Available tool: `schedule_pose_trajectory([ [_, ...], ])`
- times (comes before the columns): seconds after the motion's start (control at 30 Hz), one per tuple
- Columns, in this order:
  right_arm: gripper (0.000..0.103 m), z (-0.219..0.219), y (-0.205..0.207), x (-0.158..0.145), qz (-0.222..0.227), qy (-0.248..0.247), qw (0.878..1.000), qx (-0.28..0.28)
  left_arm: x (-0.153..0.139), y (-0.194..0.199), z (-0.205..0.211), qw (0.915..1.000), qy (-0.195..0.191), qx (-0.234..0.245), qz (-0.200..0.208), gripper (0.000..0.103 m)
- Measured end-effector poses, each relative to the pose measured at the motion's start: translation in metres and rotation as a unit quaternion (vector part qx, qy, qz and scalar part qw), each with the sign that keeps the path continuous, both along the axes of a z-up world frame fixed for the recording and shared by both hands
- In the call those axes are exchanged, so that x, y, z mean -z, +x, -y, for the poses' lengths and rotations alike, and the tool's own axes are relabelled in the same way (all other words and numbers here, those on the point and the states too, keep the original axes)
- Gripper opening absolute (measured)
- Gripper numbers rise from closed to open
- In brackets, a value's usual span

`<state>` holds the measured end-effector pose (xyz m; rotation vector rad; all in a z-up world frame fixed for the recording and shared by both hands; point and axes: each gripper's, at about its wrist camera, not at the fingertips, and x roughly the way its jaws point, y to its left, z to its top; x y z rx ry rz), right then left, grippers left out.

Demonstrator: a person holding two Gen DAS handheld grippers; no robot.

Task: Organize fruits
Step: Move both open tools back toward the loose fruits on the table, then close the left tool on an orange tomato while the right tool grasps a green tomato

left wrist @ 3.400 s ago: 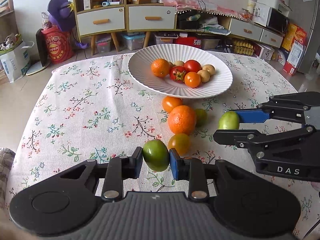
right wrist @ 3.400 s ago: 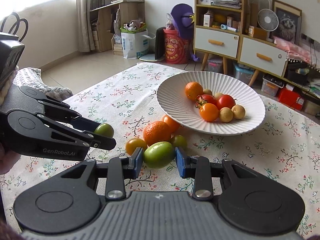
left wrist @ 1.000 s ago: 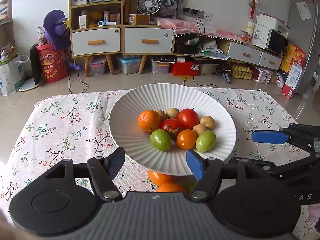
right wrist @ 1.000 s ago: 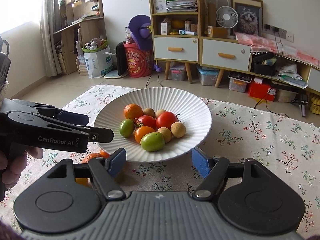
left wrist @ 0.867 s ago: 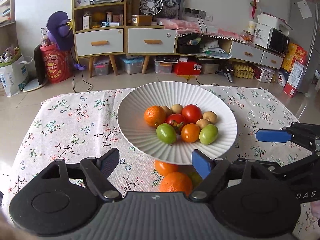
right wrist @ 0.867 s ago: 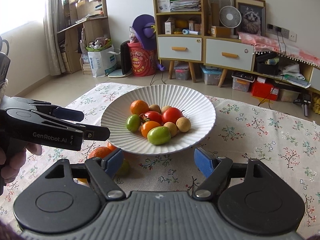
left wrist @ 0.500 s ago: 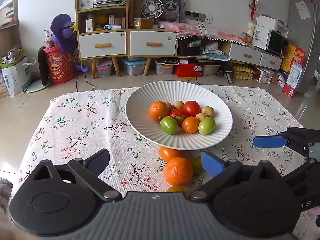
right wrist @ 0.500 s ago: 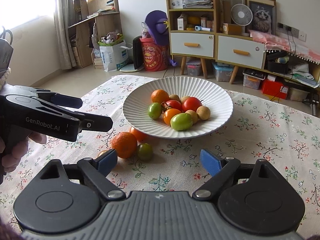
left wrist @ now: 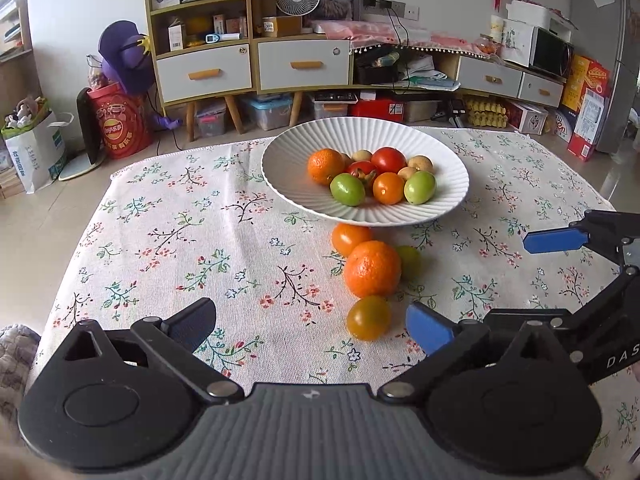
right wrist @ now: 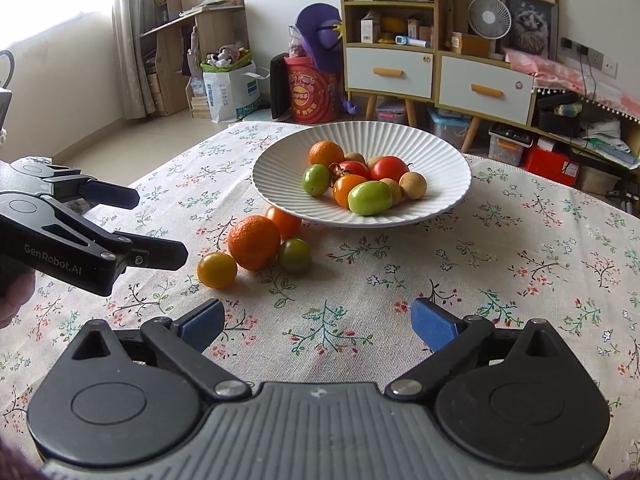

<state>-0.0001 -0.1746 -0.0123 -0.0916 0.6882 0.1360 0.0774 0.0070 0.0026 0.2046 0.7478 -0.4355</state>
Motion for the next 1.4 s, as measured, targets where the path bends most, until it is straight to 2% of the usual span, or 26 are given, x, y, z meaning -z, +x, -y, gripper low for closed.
schedule_pose_trajectory([
  [0.27, 0.102, -0.004, -0.002, 0.009, -0.009, -0.014, 1.0, 0.002, 0.018, -0.009, -0.009, 0.9998, 0.017, 0.002, -0.005, 0.098],
  [0.43, 0.102, -0.008, -0.003, 0.017, -0.011, -0.039, 0.999, 0.001, 0.031, -0.013, -0.005, 0.9994, 0.031, 0.01, 0.014, 0.098],
  [0.67, 0.102, -0.004, -0.004, 0.024, -0.018, -0.057, 0.998, 0.01, 0.04, -0.017, 0.008, 0.9986, 0.025, 0.03, 0.036, 0.098],
  [0.8, 0.102, 0.0, -0.003, 0.024, -0.018, -0.054, 0.998, 0.021, 0.04, -0.014, 0.014, 0.9987, 0.015, 0.035, 0.033, 0.097],
  [0.9, 0.102, 0.004, -0.001, 0.024, -0.016, -0.054, 0.998, 0.032, 0.038, -0.01, 0.016, 0.9991, -0.002, 0.036, 0.021, 0.089],
  [0.97, 0.102, 0.006, 0.001, 0.024, -0.014, -0.054, 0.998, 0.038, 0.037, -0.008, 0.018, 0.9991, -0.013, 0.037, 0.014, 0.075],
  [1.0, 0.102, 0.007, 0.002, 0.023, -0.014, -0.054, 0.998, 0.041, 0.036, -0.007, 0.018, 0.9991, -0.016, 0.037, 0.012, 0.073],
  [1.1, 0.102, 0.009, 0.006, 0.022, -0.014, -0.053, 0.997, 0.047, 0.034, -0.007, 0.02, 0.999, -0.02, 0.038, 0.011, 0.059],
  [1.17, 0.102, 0.009, 0.009, 0.023, -0.015, -0.053, 0.997, 0.049, 0.033, -0.006, 0.021, 0.9989, -0.025, 0.037, 0.008, 0.045],
  [1.23, 0.102, 0.008, 0.013, 0.023, -0.016, -0.053, 0.997, 0.048, 0.031, -0.005, 0.021, 0.9987, -0.03, 0.04, 0.005, 0.036],
  [1.27, 0.102, 0.007, 0.014, 0.023, -0.016, -0.054, 0.997, 0.047, 0.03, -0.005, 0.021, 0.9986, -0.031, 0.042, 0.004, 0.028],
  [1.3, 0.102, 0.005, 0.015, 0.023, -0.016, -0.054, 0.997, 0.046, 0.03, -0.005, 0.022, 0.9986, -0.029, 0.044, 0.004, 0.024],
  [1.4, 0.101, 0.002, 0.019, 0.023, -0.013, -0.054, 0.998, 0.036, 0.028, -0.004, 0.021, 0.9989, -0.022, 0.042, 0.003, 0.024],
])
